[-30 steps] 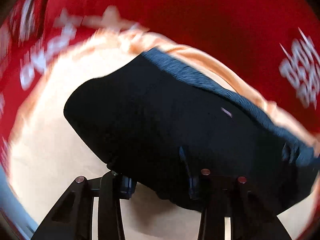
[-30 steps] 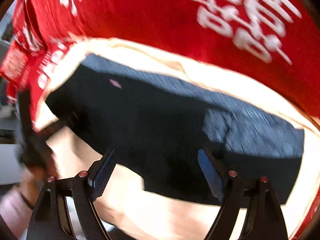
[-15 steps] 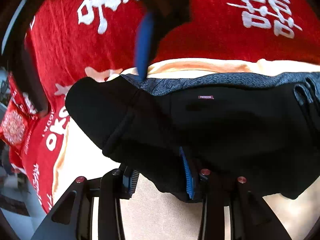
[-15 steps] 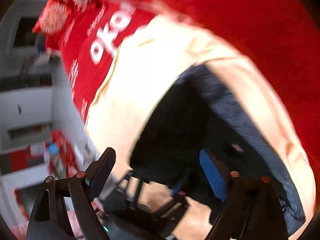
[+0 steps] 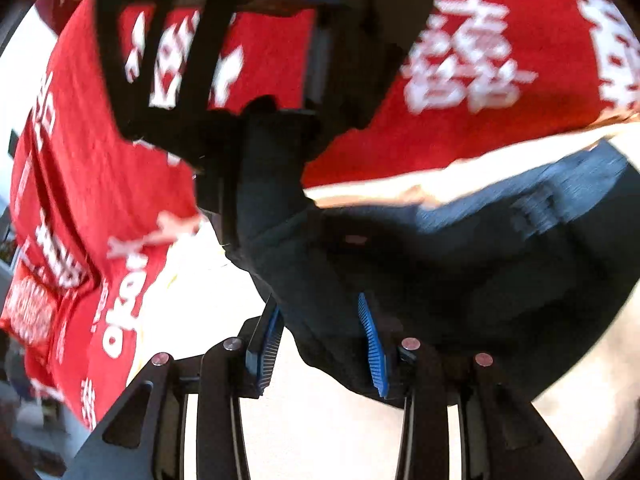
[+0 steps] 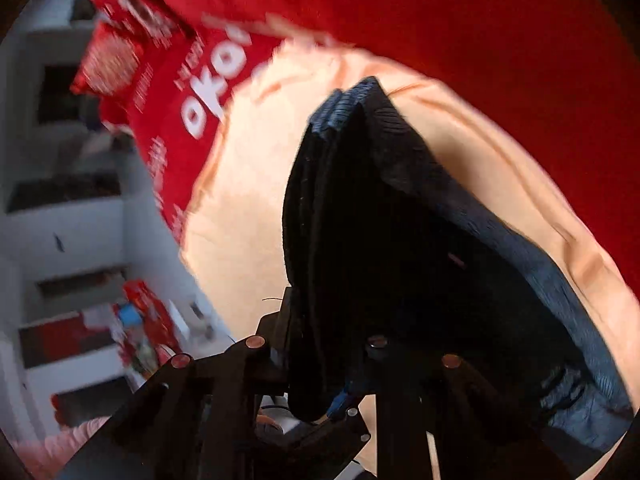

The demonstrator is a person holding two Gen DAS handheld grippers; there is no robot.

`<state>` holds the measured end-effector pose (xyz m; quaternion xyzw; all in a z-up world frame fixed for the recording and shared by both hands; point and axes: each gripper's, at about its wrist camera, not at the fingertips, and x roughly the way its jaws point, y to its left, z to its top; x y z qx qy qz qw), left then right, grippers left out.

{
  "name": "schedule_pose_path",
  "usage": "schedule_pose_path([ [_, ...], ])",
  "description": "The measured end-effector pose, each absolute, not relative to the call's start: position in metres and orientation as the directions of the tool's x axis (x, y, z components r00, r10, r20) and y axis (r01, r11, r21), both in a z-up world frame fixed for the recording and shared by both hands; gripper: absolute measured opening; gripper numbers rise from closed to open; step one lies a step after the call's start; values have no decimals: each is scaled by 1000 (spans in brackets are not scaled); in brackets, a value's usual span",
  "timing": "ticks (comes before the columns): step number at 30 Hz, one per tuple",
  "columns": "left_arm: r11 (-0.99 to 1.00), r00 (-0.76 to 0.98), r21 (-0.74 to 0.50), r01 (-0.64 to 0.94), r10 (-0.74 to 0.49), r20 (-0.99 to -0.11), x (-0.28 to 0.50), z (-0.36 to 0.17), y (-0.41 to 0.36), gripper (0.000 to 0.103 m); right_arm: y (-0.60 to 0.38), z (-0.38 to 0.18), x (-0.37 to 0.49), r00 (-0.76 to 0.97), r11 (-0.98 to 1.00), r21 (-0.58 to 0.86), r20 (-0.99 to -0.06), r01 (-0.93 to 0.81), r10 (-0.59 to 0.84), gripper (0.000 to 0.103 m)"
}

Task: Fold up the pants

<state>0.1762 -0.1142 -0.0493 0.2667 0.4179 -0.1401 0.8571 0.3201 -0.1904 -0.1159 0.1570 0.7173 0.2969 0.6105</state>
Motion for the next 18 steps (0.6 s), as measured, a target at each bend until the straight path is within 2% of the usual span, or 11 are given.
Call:
schedule_pose_path([
  [5, 761, 598, 284, 583, -164, -785, 145, -8, -176, 39, -292, -70, 282, -36, 735, 674, -738, -74, 674, 19],
  [10, 684, 519, 219, 696, -268, -812, 114, 6, -259, 39, -400, -58, 216, 119, 723, 690, -721, 34, 682, 19],
  [14, 611, 471, 212, 763, -300, -829, 81, -3, -321, 39, -483, -70, 170, 203, 682, 716, -697, 147, 688, 19],
  [18, 555, 402, 194, 809, -281, -872, 63, -35, -365, 39, -538, -103, 135, 223, 683, 695, -719, 224, 659, 19],
])
